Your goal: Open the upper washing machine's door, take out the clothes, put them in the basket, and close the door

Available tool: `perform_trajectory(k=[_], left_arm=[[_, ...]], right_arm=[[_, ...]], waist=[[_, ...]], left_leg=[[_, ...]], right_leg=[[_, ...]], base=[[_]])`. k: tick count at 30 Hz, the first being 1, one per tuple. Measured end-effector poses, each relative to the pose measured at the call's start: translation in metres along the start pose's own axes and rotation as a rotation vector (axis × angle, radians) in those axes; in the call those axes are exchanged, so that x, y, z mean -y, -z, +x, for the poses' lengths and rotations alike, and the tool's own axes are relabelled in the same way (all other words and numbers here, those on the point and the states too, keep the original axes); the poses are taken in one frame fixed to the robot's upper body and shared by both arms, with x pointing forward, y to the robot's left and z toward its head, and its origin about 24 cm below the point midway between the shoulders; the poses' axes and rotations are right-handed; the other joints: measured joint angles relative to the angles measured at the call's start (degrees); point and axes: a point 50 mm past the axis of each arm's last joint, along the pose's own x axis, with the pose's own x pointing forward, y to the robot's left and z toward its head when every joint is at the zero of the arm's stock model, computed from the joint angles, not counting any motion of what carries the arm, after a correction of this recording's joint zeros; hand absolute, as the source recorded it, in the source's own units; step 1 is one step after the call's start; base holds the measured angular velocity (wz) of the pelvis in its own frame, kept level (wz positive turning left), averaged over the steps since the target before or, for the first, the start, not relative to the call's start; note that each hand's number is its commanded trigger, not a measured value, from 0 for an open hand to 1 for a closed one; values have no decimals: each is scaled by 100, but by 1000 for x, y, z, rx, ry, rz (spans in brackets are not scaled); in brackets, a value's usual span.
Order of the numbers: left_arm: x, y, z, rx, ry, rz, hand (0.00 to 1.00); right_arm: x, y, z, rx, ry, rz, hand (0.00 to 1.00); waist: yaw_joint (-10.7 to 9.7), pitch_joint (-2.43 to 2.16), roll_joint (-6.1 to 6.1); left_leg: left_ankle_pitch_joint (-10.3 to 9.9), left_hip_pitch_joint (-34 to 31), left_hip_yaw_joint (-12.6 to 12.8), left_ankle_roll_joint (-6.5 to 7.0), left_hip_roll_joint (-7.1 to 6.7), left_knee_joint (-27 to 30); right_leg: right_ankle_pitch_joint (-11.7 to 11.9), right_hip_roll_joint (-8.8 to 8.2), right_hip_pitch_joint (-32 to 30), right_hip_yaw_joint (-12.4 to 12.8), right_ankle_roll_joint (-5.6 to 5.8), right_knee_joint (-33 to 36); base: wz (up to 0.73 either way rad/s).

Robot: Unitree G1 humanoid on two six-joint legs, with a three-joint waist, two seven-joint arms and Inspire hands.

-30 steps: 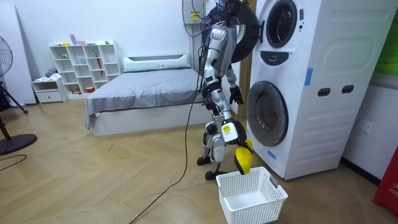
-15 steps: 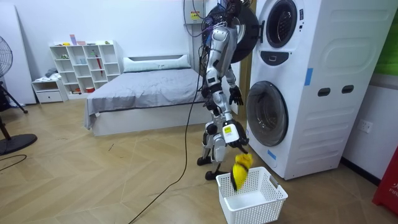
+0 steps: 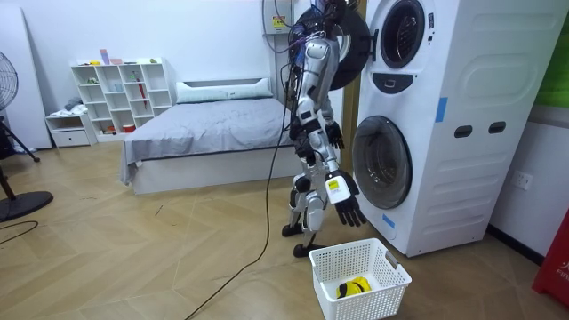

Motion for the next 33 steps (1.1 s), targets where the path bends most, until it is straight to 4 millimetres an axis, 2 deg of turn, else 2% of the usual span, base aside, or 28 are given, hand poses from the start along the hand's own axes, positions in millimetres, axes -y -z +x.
perform_trajectory(k=[10,11,12,16,17,20,22,23,24,25,26,27,29,33], left_arm=[[0,4,-1,-15,7,0,0],[1,5,-1,-19,8,0,0],[1,8,-1,-27,15,2,0],[0,27,-7,-75,18,-21,0],[0,31,-9,-84,17,-22,0],[1,46,-14,-128,25,-35,0],[1,57,-19,-158,27,-45,0],[1,58,-19,-163,25,-52,0],[-2,59,-19,-166,7,-79,0],[-4,59,-19,-173,-2,-92,0],[-3,61,-19,-179,-2,-99,0],[-3,63,-19,-189,-7,-108,0],[-3,64,-20,-195,-13,-123,0],[-3,63,-19,-196,-41,-177,0]], right_arm=[[2,6,-2,-15,-24,-9,0],[2,7,-2,-18,-23,-11,0],[5,12,-4,-33,-23,-17,0],[17,41,-14,-135,-28,-2,0],[18,46,-15,-156,-26,-1,0],[22,76,-26,-288,-12,19,0],[14,100,-39,-394,-40,34,0],[11,105,-42,-419,-52,38,0],[7,116,-49,-467,-78,44,0],[3,124,-56,-508,-106,39,0],[1,127,-58,-523,-121,29,0],[-2,131,-62,-539,-148,12,0],[-9,134,-66,-546,-197,-26,0],[-34,135,-72,-550,-339,-102,0]], waist=[[5,1,-18],[10,16,-43],[11,18,-49],[39,-35,-123],[50,-30,-152],[53,-11,-319],[163,-35,-512],[202,-34,-580],[239,-25,-675],[345,6,-751],[360,-5,-781],[390,6,-820],[525,-1,-869],[684,-5,-981]], left_leg=[[28,27,-12,39,-19,7],[30,35,-14,39,-19,4],[34,73,-78,35,-18,3],[54,302,-316,3,-8,-32],[56,343,-352,0,-6,-34],[64,576,-592,-14,-5,-73],[83,740,-707,-47,7,-136],[86,761,-733,-51,8,-136],[90,796,-850,-59,13,-139],[92,867,-967,-62,12,-146],[92,891,-1016,-62,13,-146],[92,958,-1114,-62,13,-149],[92,1021,-1151,-62,11,-153],[92,1072,-1336,-62,4,-191]], right_leg=[[-26,-66,7,-40,22,89],[-26,-68,18,-42,22,87],[-28,-72,84,-74,19,66],[-36,-87,462,-261,-2,-143],[-49,-95,513,-289,-12,-147],[-113,-136,849,-503,-24,-240],[-93,-120,1098,-630,-56,-445],[-92,-121,1135,-654,-58,-457],[-92,-133,1254,-761,-63,-529],[-90,-138,1386,-837,-65,-597],[-81,-142,1458,-883,-63,-655],[-58,-140,1616,-940,-54,-782],[-35,-143,1741,-988,-48,-896],[3,-161,1974,-1204,-43,-1081]], base=[[2],[8],[13],[22],[29],[39],[25],[30],[42],[47],[42],[31],[17],[24]])
